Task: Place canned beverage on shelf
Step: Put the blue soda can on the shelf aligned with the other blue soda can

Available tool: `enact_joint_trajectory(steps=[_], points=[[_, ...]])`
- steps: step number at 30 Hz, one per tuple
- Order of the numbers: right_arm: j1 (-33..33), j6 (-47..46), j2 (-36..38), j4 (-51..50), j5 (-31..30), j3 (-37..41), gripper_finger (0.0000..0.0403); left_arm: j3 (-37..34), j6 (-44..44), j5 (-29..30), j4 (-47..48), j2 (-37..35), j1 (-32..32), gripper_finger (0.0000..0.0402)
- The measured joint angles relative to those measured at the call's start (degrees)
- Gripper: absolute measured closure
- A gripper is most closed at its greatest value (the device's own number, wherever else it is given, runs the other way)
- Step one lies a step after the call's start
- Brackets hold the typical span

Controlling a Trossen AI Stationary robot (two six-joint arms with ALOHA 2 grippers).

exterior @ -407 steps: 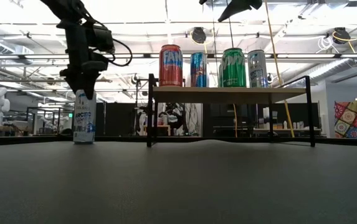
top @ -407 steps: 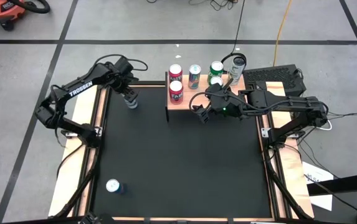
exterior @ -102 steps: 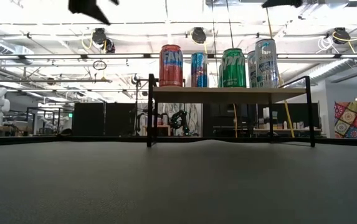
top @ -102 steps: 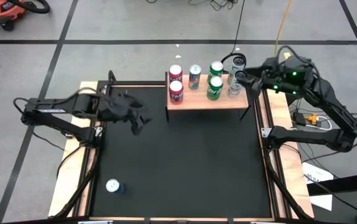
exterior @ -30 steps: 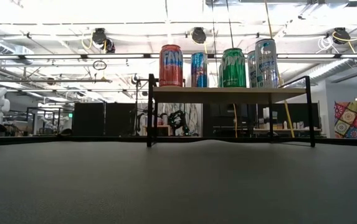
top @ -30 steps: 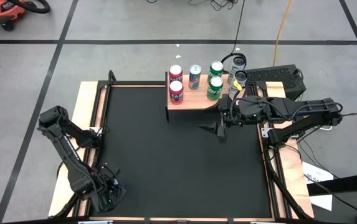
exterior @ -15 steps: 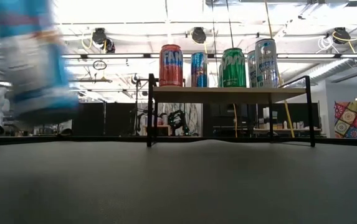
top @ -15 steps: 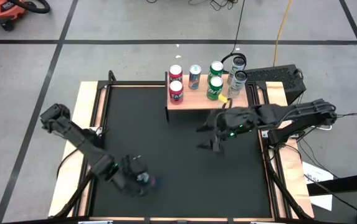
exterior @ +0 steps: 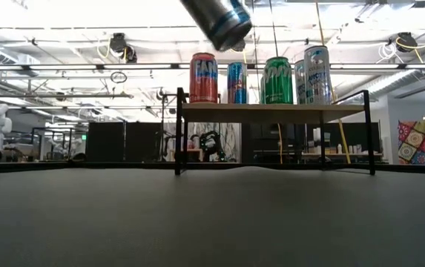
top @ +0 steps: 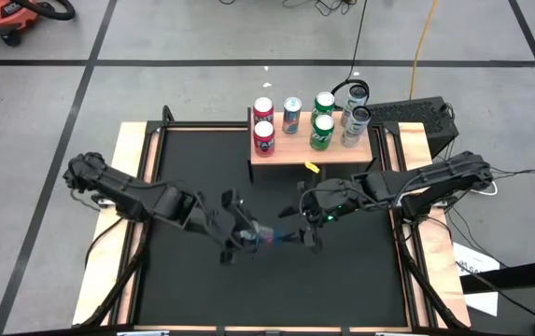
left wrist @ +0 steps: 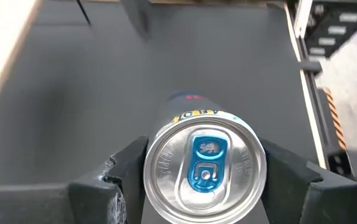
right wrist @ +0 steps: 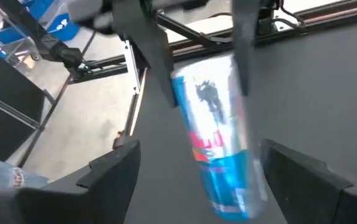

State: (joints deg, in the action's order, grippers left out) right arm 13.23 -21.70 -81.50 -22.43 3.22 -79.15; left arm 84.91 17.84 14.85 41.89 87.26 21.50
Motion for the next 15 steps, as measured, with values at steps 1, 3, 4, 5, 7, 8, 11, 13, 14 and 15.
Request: enact_joint_trajectory(steps=[1,3,4,5,7,8,11,13,14,15], points=[[0.0,0.2,-0.1,0.0,-0.1,0.0,0.009,0.6,-1.2,0.0,-0.3,0.0,-0.7,0.0173],[0.0,1.5,-0.3,0.6,-0.1,0.0,0.009,1.0,-2.9,0.1,-1.2,-0.1,-2.1,0.0173],[0.0,2.3,-0.4,0.8,-0.3,0.0,0.009,1.1,-3.6,0.1,-2.1,-0.1,-2.7,0.0173],[0.0,2.8,-0.6,0.7,-0.8,0.0,0.009,1.2,-4.4,0.0,-3.3,0.0,-3.1,0.0173],[0.0,3.3,-1.2,0.6,-1.9,0.0,0.009,1.6,-5.9,-0.4,-4.6,0.0,-3.9,0.0173],[0.0,3.4,-1.4,0.5,-2.1,0.0,0.009,1.8,-6.6,-1.0,-4.8,0.0,-4.2,0.0173],[0.0,3.4,-2.1,-0.4,-4.6,-0.1,0.009,2.9,-8.0,-2.0,-5.2,0.0,-4.8,0.0173],[0.0,3.4,-2.8,-1.3,-5.7,-0.1,0.009,3.9,-8.4,-2.2,-5.2,0.0,-5.0,0.0173],[0.0,3.3,-2.9,-1.9,-6.2,0.0,0.009,4.5,-8.9,-2.2,-5.2,0.0,-5.2,0.0173],[0.0,3.3,-3.0,-2.3,-6.4,0.0,0.009,5.1,-9.5,-2.3,-5.4,0.0,-5.3,0.0173]])
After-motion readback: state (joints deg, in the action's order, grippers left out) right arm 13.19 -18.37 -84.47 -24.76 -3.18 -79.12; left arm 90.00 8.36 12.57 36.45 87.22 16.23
